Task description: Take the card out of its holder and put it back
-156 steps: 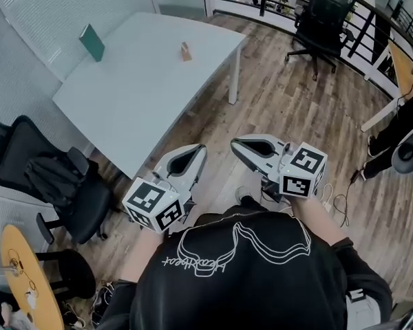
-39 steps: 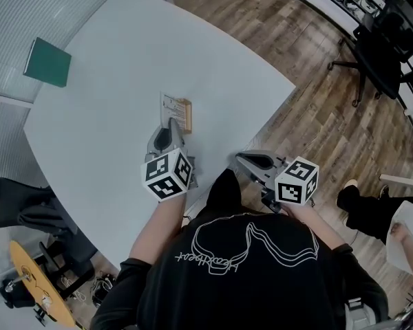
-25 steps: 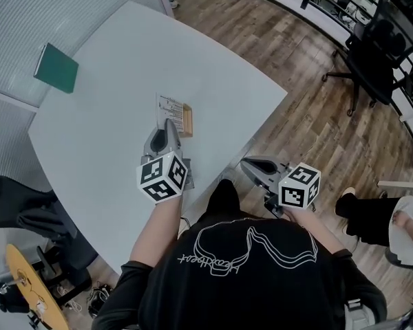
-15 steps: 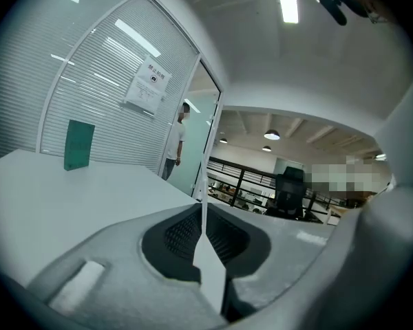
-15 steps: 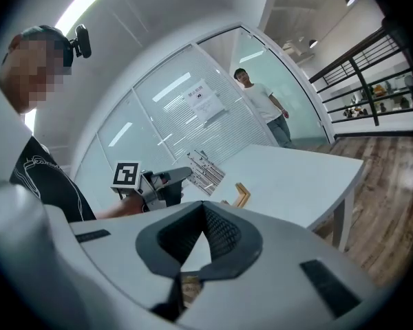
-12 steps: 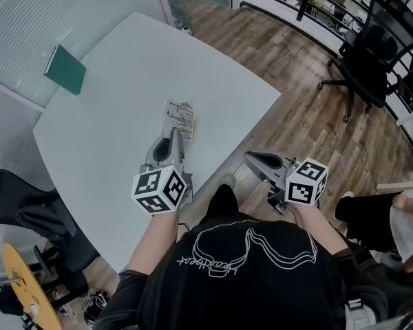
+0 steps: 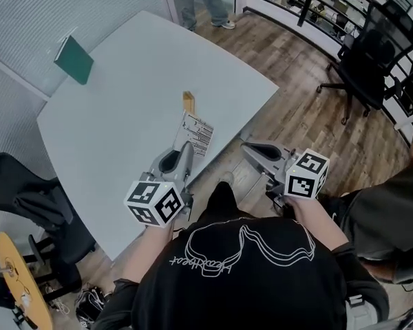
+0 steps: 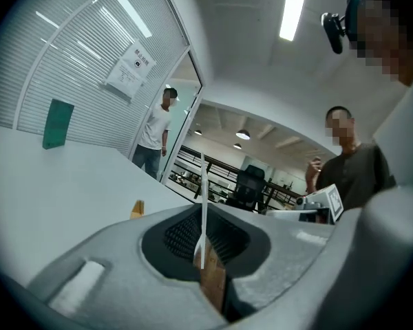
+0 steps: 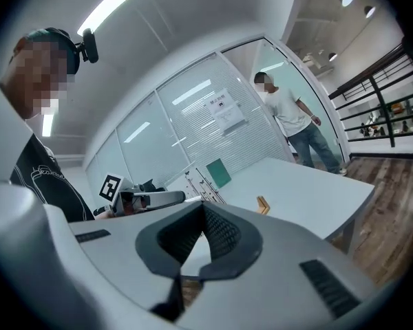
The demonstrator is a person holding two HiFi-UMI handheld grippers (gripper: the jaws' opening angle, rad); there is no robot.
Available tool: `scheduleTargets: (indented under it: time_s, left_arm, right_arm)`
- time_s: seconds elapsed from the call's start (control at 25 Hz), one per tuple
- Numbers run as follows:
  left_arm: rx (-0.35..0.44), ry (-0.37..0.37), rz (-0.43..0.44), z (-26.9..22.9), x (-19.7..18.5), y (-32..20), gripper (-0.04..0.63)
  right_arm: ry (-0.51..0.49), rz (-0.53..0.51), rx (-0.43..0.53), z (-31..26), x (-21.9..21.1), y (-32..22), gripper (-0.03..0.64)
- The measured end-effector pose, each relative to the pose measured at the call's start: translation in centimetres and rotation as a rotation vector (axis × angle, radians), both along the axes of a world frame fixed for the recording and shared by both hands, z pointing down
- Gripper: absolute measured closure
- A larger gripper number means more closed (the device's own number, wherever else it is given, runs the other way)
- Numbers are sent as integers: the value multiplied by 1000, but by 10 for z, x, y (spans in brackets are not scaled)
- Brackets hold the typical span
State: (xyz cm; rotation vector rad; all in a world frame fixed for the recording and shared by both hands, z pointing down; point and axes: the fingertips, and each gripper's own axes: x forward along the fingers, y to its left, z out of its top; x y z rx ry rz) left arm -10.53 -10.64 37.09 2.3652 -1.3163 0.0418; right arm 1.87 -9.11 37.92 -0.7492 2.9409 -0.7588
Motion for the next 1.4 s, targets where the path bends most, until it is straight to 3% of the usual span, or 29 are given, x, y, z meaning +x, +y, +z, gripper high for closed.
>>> scheduleTargets:
  time_s: [0.24, 0.48, 0.72, 1.0, 1.4]
  left_arm:
    - [-25, -14, 47, 6, 4, 40, 570]
    - [-26, -19, 38, 13, -6, 56, 571]
    - [-31, 8, 21, 10, -10, 38, 570]
    - [-19, -11, 32, 3, -8, 28, 569]
    - [19, 15, -73, -14, -30, -24, 571]
  right_arm:
    - [-8, -25, 16, -3, -8, 24, 611]
    - [19, -28, -13, 10, -16, 38, 611]
    - [46, -42, -9, 8, -19, 23, 611]
    - [38, -24, -12, 9, -21, 12, 611]
    - [27, 3, -47, 19, -13, -11, 611]
